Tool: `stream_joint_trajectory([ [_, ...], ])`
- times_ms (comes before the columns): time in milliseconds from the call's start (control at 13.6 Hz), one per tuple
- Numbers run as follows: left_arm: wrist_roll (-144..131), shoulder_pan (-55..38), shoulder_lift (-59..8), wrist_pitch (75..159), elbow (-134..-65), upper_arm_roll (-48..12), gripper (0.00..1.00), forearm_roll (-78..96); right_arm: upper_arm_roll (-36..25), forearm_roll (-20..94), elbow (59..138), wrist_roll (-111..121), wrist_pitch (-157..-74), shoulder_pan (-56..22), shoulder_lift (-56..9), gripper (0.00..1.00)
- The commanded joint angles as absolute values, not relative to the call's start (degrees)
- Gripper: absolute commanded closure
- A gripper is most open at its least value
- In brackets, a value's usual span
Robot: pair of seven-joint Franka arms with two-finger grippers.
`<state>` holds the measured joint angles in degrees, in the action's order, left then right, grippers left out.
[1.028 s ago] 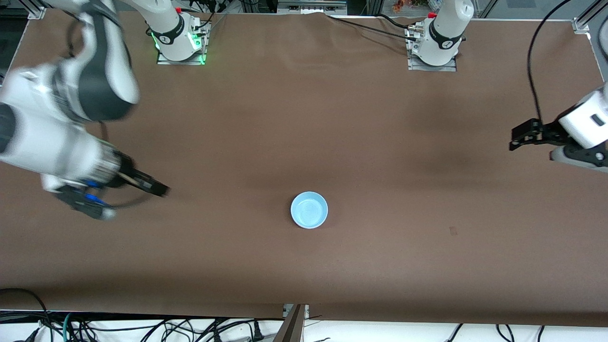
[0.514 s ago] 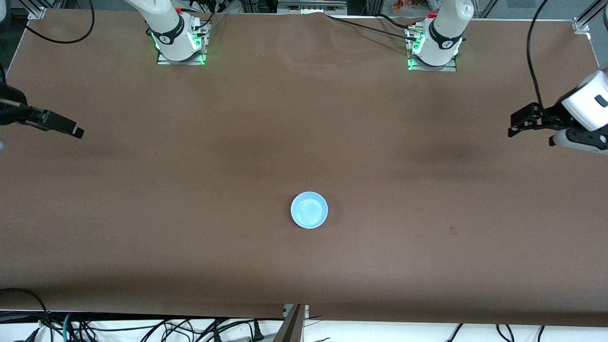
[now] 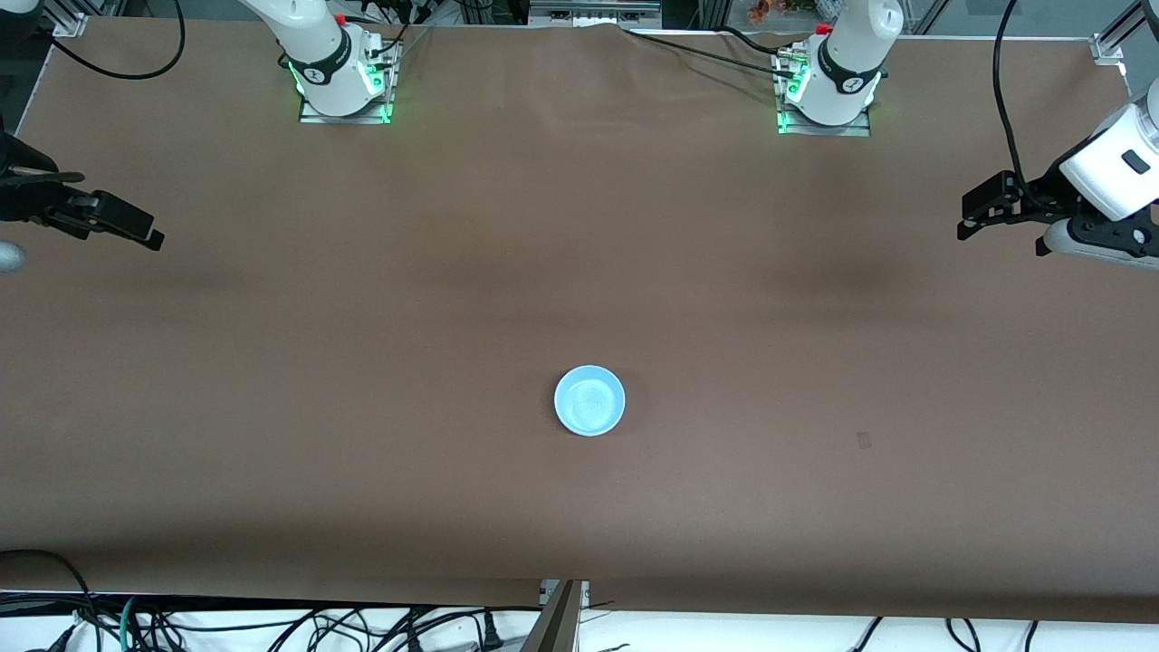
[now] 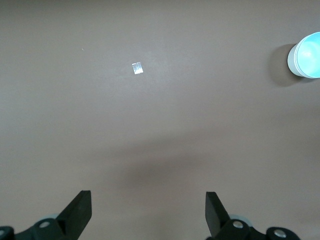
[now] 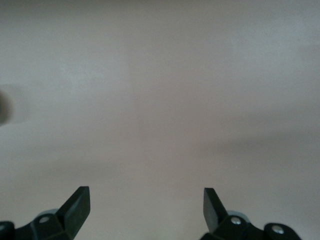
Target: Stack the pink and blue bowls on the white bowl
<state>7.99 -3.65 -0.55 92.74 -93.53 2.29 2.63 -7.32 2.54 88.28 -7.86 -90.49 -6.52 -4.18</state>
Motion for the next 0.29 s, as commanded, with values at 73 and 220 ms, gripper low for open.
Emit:
stream_joint_trajectory([
  [73,7.47,-3.96,0.79,92.99,-95.10,1.68,0.00,2.46,-6.42,1.32,87.19,-7.30,-90.00,-6.68,-4.66,0.00],
  [220,7.47,-3.95,0.79,92.99,-95.10,1.49,0.00,2.46,-6.50,1.41,87.28,-7.03,-89.91,-6.59,-4.66,0.00],
])
